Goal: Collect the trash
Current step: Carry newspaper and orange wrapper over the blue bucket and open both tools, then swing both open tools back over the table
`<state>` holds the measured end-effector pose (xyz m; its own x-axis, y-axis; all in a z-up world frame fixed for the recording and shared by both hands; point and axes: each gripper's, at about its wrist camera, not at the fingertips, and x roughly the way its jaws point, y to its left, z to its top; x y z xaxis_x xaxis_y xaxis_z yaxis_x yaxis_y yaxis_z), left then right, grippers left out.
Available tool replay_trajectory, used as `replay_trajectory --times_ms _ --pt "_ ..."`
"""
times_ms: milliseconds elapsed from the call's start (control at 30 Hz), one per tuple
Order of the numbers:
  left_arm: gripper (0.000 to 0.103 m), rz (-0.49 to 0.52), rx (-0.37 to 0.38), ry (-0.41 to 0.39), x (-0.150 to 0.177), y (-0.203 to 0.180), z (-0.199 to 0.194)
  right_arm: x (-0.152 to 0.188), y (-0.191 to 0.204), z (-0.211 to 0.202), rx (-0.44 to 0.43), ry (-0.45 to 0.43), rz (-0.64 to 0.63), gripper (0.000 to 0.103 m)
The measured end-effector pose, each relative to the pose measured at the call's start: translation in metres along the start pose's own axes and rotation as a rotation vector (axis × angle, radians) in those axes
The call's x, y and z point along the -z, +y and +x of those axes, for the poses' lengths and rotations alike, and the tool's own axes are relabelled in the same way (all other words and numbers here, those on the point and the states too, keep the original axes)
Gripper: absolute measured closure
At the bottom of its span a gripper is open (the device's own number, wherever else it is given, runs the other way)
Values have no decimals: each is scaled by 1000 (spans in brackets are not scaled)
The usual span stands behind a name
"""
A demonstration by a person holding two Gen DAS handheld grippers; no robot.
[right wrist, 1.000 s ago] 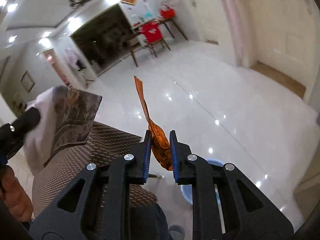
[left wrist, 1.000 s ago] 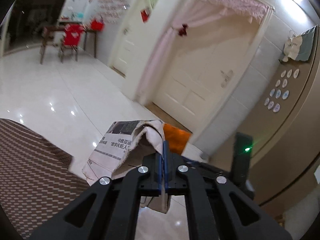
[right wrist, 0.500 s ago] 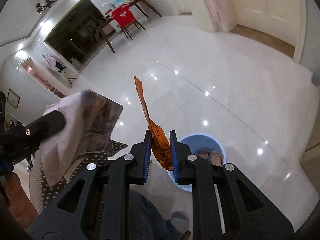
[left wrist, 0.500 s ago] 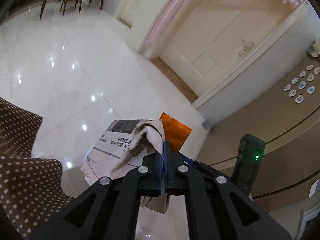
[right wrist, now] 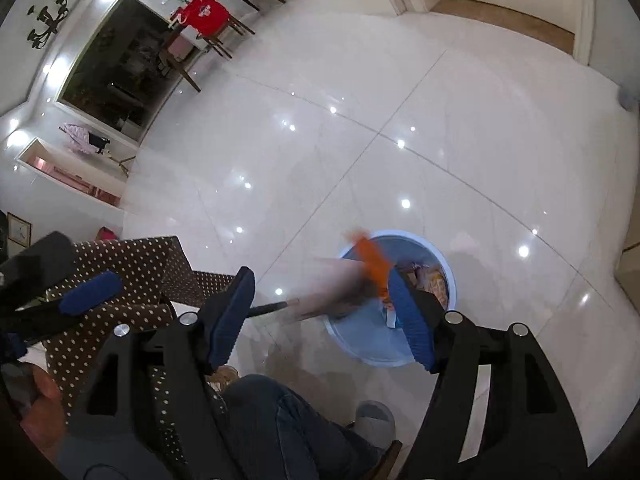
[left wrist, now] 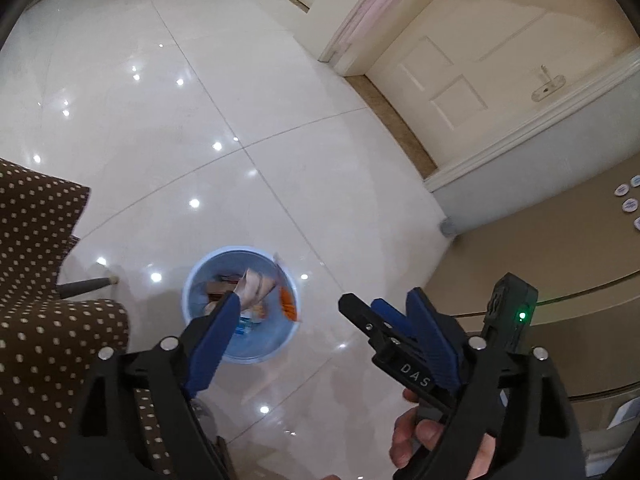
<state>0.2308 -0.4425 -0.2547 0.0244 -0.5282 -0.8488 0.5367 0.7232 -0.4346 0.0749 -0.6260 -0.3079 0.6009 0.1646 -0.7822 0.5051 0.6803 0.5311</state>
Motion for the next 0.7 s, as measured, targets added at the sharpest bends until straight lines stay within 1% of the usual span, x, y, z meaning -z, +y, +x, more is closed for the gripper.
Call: replay_trajectory --times_ms 67,100,133,267,400,600,700 --pt "17 25 -32 -19 3 -1 -6 4 -1 -1 12 3 4 23" --pt "16 31 -41 -26 3 -2 -11 4 1 -1 20 -1 4 10" --pt "16 42 -57 -39 4 -3 -15 5 1 -2 38 -10 1 6" --pt "14 82 -88 -87 11 -7 -32 4 13 -7 104 -33 -24 6" --pt "14 121 -109 -159 21 -12 -61 2 26 -23 113 -71 -45 6" --pt "13 170 -146 -289 33 -22 -111 5 65 -61 128 -149 -123 6" --pt "12 184 -167 -350 42 -20 -138 5 82 -78 123 -184 -153 6"
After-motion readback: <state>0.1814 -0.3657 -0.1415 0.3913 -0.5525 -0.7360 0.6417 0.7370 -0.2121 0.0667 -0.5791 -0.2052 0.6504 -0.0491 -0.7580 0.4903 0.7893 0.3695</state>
